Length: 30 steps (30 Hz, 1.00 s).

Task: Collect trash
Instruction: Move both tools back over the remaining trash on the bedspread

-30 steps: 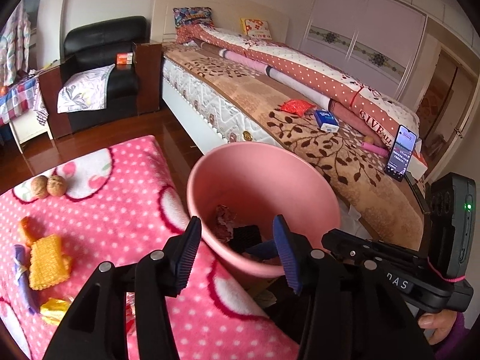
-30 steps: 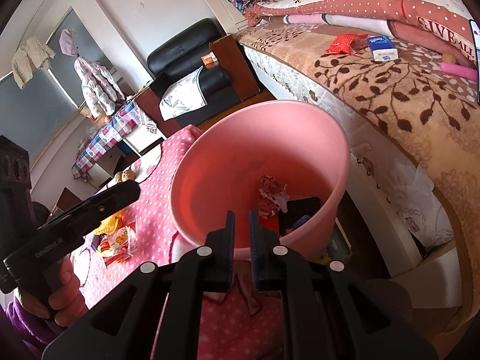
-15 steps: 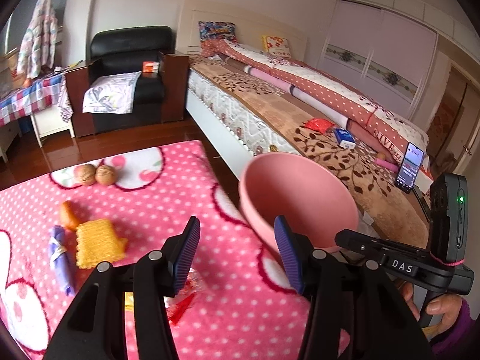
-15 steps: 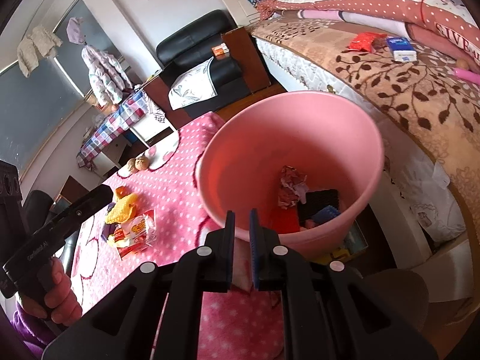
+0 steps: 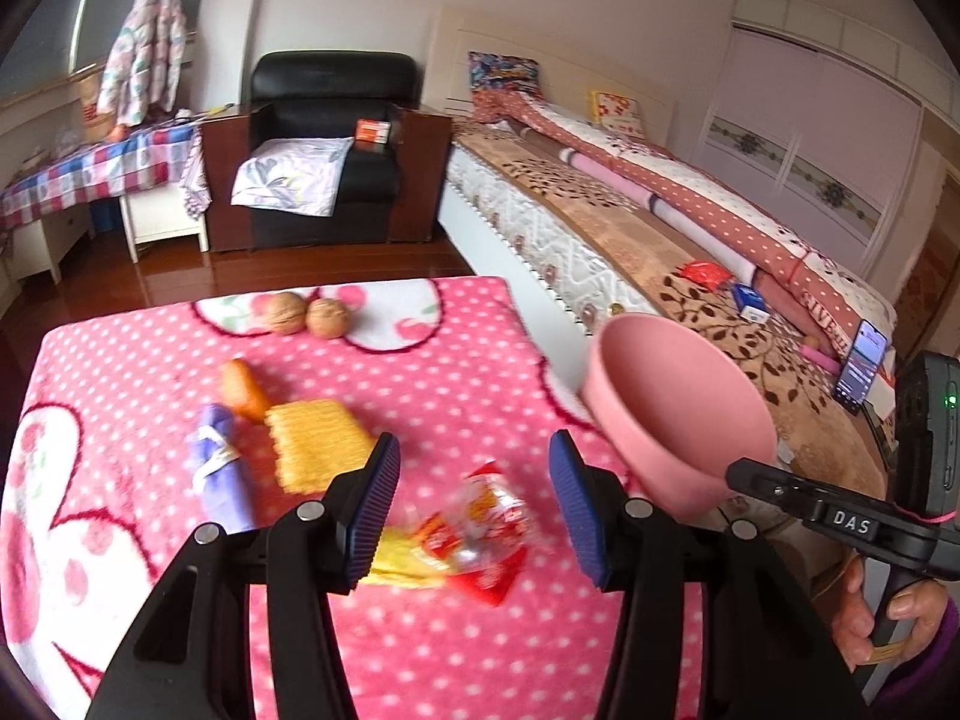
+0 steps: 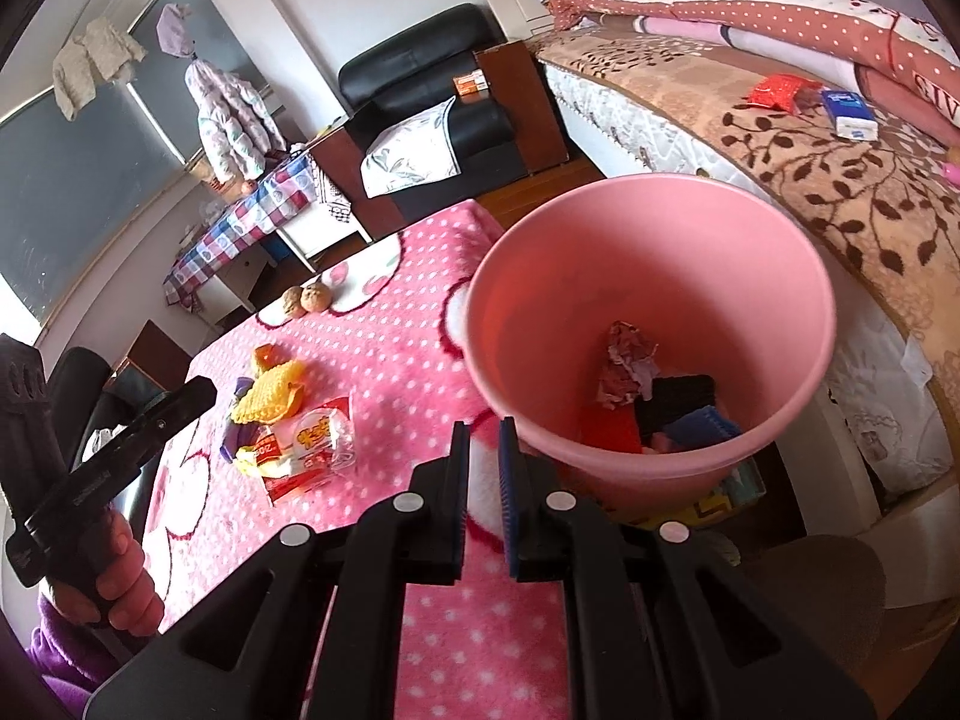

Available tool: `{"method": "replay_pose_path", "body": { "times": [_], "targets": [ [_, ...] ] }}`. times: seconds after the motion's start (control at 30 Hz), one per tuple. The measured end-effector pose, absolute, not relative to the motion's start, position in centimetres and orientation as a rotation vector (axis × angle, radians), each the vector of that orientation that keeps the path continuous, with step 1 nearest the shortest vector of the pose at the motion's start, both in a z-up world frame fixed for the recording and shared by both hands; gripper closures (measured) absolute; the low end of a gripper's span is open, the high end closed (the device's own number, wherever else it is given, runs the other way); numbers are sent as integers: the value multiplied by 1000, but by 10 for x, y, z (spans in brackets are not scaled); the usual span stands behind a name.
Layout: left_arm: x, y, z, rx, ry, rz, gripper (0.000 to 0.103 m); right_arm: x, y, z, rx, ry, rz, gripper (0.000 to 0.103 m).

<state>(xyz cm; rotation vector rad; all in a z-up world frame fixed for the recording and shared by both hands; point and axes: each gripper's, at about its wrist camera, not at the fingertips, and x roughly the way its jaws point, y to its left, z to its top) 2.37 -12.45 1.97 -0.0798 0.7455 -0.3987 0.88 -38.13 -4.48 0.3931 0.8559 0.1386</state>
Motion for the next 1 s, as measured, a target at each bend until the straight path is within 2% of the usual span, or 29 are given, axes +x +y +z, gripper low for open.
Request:
{"method": "replay_pose_path", "body": {
  "times": [0.43,0.83,0.93,1.0],
  "targets": [
    [14,-62,-1,-145,788,-251,52,13,-358,-48,373,867,180,93],
    [8,-41,-15,-164,826,-194,52,12,-347,-49,357,871,196,93],
    [8,-38,-17,-167,830,-184,52,12,-347,-49,361,873,198,90],
    [8,-36,-18,-169,834,-179,52,13,-346,-50,370,873,199,79]
  ]
}}
